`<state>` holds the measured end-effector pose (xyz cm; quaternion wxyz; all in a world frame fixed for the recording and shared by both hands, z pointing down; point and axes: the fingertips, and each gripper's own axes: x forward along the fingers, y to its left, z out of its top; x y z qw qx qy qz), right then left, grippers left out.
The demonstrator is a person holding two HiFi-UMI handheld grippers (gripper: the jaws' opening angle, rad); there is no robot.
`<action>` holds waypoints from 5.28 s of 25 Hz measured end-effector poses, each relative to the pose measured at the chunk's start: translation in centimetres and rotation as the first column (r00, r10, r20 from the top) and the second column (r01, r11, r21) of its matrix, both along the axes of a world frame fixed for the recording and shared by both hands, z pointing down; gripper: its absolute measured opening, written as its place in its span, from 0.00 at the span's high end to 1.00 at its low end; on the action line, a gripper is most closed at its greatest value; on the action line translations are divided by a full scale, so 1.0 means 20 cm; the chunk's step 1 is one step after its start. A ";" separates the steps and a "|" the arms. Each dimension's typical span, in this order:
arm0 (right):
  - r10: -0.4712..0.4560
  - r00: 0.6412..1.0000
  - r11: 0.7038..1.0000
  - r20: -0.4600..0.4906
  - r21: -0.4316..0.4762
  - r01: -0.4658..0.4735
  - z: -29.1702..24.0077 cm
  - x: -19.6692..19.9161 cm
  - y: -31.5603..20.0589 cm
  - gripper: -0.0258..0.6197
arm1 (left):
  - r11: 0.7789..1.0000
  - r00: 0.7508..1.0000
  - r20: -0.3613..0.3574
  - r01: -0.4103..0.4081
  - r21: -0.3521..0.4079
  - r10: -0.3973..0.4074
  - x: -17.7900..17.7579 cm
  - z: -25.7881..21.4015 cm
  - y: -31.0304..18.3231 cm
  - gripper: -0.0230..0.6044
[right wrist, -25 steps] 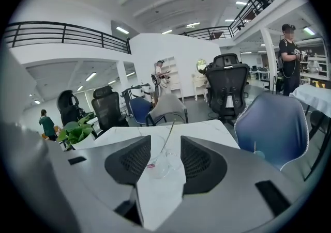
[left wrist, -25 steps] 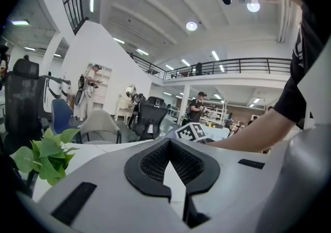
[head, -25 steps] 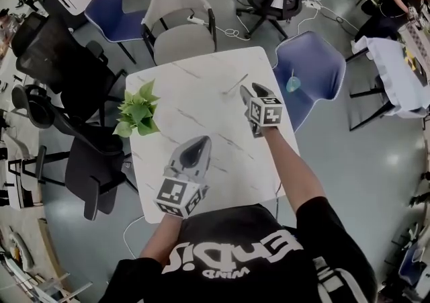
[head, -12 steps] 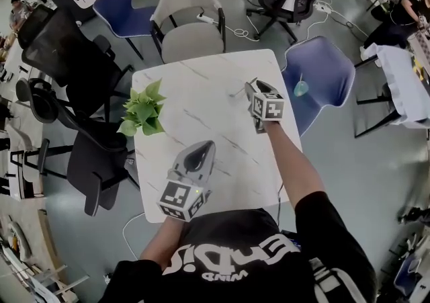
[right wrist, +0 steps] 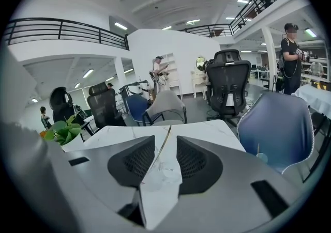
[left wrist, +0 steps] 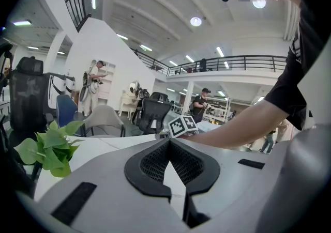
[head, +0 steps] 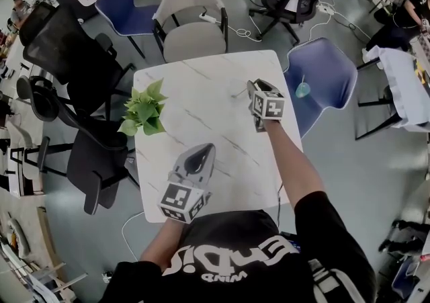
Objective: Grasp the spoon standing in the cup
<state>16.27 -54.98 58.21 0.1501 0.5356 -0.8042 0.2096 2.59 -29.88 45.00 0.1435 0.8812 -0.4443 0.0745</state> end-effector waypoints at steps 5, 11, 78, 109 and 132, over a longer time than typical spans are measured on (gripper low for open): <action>0.009 1.000 1.000 -0.014 0.011 -0.009 -0.01 0.01 -0.02 0.83 | 1.000 1.000 0.004 0.004 -0.005 -0.004 -0.01 0.01 0.00 0.94; 0.015 1.000 1.000 0.007 0.012 -0.015 0.00 0.01 -0.03 0.88 | 1.000 1.000 0.007 0.008 -0.007 -0.008 -0.02 0.02 0.00 0.94; -0.134 0.986 0.916 0.102 0.392 0.084 -1.00 -0.02 0.72 0.94 | 1.000 0.999 -0.030 -0.019 0.015 0.019 0.04 -0.01 0.10 0.94; -0.032 0.997 0.930 0.064 0.368 0.006 -0.70 0.13 1.46 0.94 | 0.999 0.999 -0.044 -0.026 0.037 0.027 0.07 -0.04 0.20 0.94; -0.009 0.997 0.944 0.079 0.329 -0.018 -0.64 0.14 1.49 0.94 | 0.999 0.998 -0.063 -0.023 0.029 0.025 0.05 -0.05 0.23 0.94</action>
